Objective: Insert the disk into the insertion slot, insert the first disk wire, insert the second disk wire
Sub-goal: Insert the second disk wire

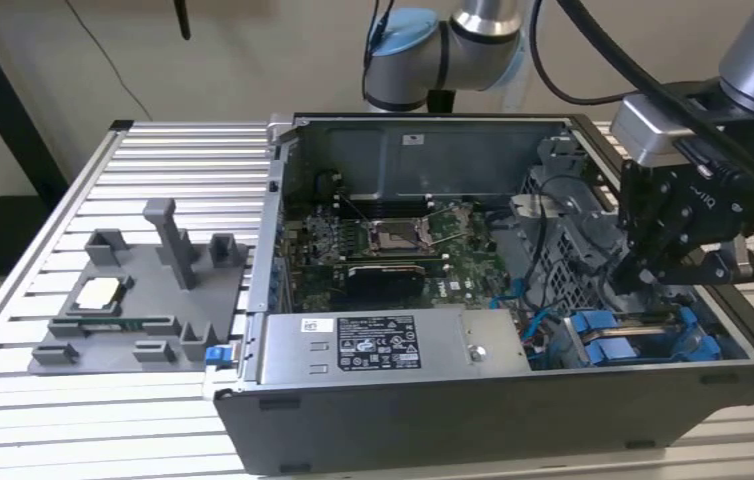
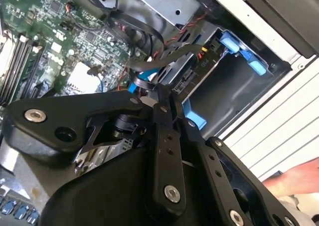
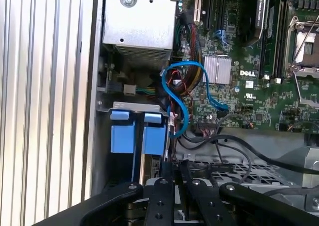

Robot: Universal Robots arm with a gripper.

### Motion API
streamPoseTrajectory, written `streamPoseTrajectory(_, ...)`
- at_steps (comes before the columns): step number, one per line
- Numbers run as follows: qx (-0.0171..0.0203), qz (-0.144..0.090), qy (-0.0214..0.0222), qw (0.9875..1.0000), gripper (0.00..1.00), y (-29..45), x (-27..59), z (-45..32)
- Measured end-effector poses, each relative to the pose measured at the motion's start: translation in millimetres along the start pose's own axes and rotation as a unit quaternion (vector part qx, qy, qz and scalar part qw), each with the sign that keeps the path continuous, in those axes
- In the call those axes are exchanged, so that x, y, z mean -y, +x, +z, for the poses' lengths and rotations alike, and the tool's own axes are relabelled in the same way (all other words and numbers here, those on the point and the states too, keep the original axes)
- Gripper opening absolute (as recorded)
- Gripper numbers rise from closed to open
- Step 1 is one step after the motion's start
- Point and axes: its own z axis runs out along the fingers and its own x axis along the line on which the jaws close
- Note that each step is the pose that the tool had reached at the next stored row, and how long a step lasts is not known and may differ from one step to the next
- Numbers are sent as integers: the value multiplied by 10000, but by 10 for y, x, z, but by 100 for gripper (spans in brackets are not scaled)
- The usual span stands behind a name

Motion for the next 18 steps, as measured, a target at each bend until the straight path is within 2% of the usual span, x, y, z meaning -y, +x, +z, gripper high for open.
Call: streamPoseTrajectory(18,0,6,-1,10000,16,31,34,15)
